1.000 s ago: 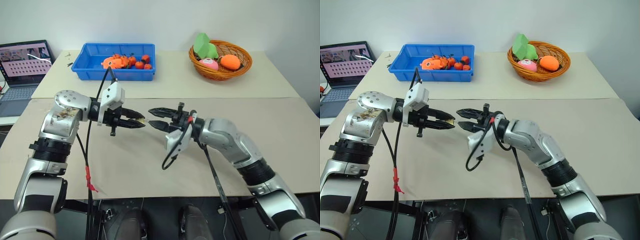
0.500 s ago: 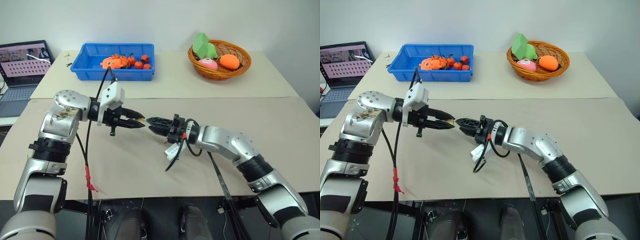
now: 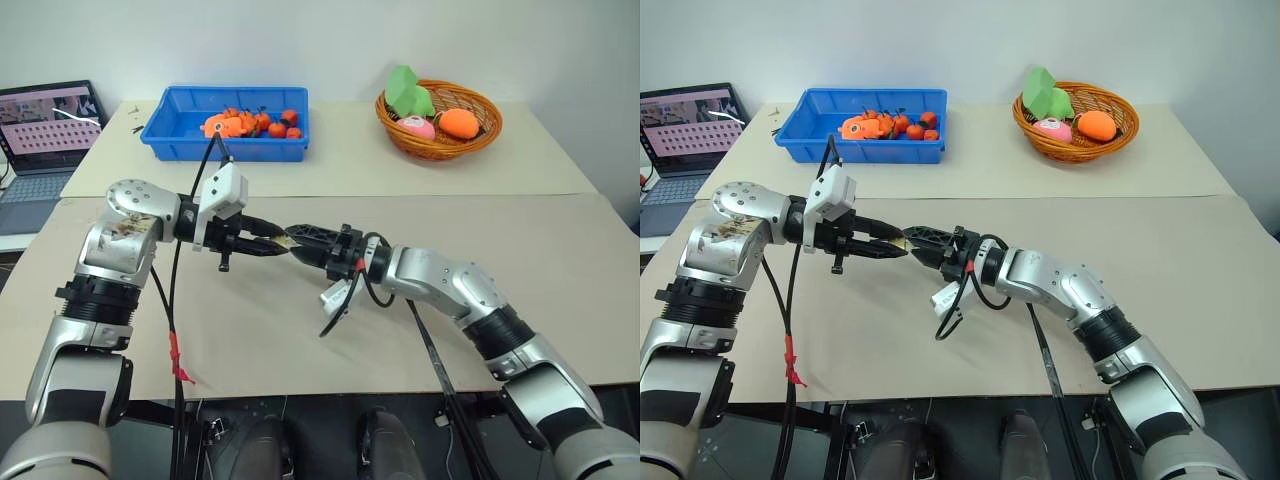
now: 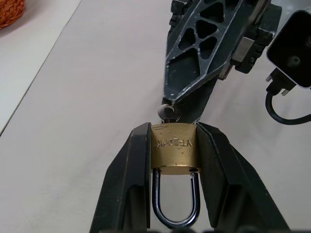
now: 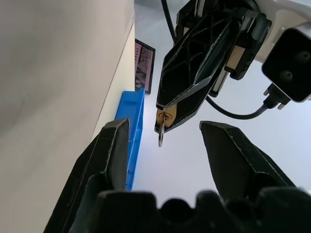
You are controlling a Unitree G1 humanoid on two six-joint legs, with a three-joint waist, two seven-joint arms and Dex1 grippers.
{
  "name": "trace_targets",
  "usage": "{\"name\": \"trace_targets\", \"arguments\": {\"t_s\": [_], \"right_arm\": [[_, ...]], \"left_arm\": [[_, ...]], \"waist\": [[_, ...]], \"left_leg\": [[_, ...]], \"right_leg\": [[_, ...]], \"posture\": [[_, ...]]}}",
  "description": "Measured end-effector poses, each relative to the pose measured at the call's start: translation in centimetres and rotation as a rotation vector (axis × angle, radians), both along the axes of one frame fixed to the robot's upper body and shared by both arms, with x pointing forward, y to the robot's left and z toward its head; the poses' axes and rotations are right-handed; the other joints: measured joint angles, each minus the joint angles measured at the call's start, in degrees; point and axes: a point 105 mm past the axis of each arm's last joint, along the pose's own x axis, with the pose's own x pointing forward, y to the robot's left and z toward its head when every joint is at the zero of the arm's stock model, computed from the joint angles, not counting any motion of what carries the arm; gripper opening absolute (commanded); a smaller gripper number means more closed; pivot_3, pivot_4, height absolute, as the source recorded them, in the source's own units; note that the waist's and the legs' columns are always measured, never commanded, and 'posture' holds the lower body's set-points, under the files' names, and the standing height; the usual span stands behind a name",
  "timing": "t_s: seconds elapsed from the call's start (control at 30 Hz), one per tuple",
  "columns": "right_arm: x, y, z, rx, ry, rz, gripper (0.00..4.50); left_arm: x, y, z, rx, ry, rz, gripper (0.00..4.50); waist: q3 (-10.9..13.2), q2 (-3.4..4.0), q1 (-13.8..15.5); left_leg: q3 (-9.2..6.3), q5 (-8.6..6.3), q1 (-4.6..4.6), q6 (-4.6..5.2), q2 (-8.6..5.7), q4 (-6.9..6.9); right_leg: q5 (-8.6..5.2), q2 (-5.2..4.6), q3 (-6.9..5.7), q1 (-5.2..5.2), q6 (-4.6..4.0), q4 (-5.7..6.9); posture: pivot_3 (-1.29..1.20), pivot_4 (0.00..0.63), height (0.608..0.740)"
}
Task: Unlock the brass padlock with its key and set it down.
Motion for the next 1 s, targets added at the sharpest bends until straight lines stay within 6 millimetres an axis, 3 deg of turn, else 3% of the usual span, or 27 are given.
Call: {"name": "trace_targets", "arguments": {"t_s": [0.5, 0.6, 0.8, 1.0], "right_arm": [[-0.02, 1.07, -0.14, -0.017, 0.005, 0.018, 2.82], [-0.02, 1.06, -0.16, -0.019, 0.007, 0.017, 2.24], [0.0, 0.9, -0.06, -0.013, 0.007, 0.017, 0.25], [-0.03, 0.81, 0.16, 0.003, 0.008, 0.021, 0.13]], "left_arm": [[0.01, 0.0, 0.0, 0.0, 0.0, 0.001, 0.86], [0.01, 0.0, 0.0, 0.0, 0.0, 0.001, 0.86], [-0.01, 0.01, 0.07, -0.009, 0.002, 0.0, 0.86], [-0.07, -0.03, 0.23, -0.023, 0.003, -0.005, 0.86]], "waist": [[0.0, 0.0, 0.0], [0.0, 0.0, 0.0], [0.0, 0.0, 0.0], [0.0, 0.0, 0.0]], "left_leg": [[0.0, 0.0, 0.0, 0.0, 0.0, 0.0], [0.0, 0.0, 0.0, 0.0, 0.0, 0.0], [0.0, 0.0, 0.0, 0.0, 0.0, 0.0], [0.0, 0.0, 0.0, 0.0, 0.0, 0.0]], "right_leg": [[0.0, 0.0, 0.0, -0.01, 0.0, 0.02], [0.0, 0.0, 0.0, -0.01, 0.0, 0.01], [0.0, 0.0, 0.0, -0.01, 0.0, 0.02], [0.0, 0.0, 0.0, -0.01, 0.0, 0.02]], "posture": [[0.0, 0.15, 0.664], [0.0, 0.15, 0.664], [0.0, 0.15, 0.664], [0.0, 0.15, 0.664]]}}
